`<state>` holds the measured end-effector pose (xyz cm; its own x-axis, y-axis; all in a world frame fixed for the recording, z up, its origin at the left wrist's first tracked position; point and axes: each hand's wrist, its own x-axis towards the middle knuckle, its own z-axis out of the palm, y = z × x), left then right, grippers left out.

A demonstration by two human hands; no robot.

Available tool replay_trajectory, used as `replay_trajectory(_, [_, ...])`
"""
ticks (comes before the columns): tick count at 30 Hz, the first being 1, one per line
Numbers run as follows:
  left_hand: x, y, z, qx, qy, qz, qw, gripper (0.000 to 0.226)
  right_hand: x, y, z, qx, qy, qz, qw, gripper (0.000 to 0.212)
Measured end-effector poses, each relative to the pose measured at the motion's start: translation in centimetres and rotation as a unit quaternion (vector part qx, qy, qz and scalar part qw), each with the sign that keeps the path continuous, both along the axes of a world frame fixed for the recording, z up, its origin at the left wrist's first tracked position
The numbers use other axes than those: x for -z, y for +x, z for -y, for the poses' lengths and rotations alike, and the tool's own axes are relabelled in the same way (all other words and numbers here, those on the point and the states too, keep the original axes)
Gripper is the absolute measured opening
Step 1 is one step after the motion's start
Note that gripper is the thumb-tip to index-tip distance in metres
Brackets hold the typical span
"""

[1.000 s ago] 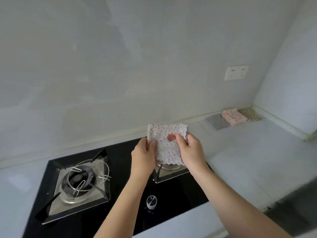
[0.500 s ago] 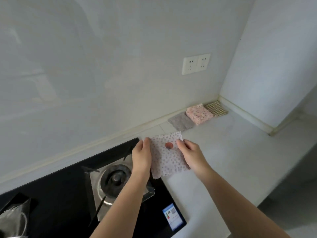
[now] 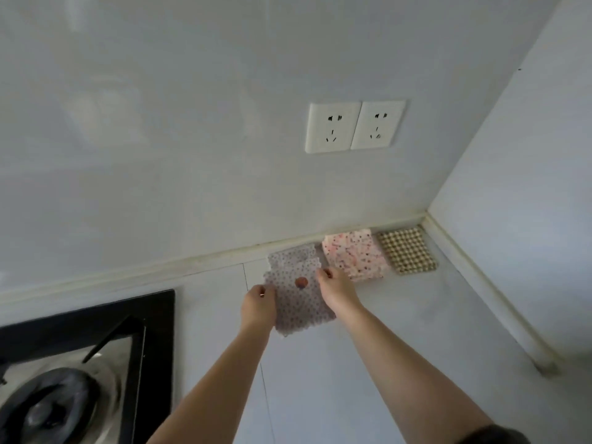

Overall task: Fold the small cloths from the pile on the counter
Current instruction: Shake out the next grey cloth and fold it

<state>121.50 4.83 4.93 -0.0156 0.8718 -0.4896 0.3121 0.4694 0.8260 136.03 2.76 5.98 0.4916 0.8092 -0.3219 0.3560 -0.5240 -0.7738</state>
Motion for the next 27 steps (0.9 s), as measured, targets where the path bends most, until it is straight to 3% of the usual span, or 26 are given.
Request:
replay_trajectory(10, [3.9, 5.1, -6.7, -0.007, 0.032, -0.19, 0.981, 0.028, 4.9, 2.3, -8.2, -0.049, -0.045, 0.154, 0.986, 0.024])
replay_trajectory(13, [4.5, 5.5, -7.2, 0.007, 0.037, -0.237, 0.971, 0.02, 4.7, 2.6, -7.9, -0.053, -0.008, 0.128, 0.99, 0.013])
replay_trajectory(16, [4.5, 5.7, -7.4, 0.023, 0.076, -0.255, 0.964, 0.024, 4.2, 2.4, -7.8, -0.05, 0.027, 0.161, 0.985, 0.023])
replay_trajectory(18, [4.4, 5.3, -6.9, 0.072, 0.141, -0.319, 0.935, 0.027, 4.2, 1.7, -7.9, -0.071, 0.05, 0.282, 0.955, 0.027])
replay_trajectory(20, [4.7, 4.4, -5.7, 0.142, 0.258, -0.402, 0.867, 0.028, 4.8, 1.4, -7.7, -0.139, 0.084, 0.361, 0.918, 0.038])
replay_trajectory(22, [5.0, 3.5, -4.5, 0.209, 0.335, -0.422, 0.816, 0.042, 5.6, 1.4, -7.1, -0.2, 0.098, 0.423, 0.878, 0.046])
replay_trajectory(24, [5.8, 2.9, -4.2, 0.297, 0.292, -0.444, 0.793, 0.059, 6.8, 1.5, -6.5, -0.234, 0.072, 0.442, 0.863, 0.051])
replay_trajectory(27, [6.3, 2.6, -4.7, 0.353, 0.195, -0.461, 0.79, 0.059, 8.6, 1.7, -6.5, -0.246, 0.003, 0.442, 0.863, 0.062])
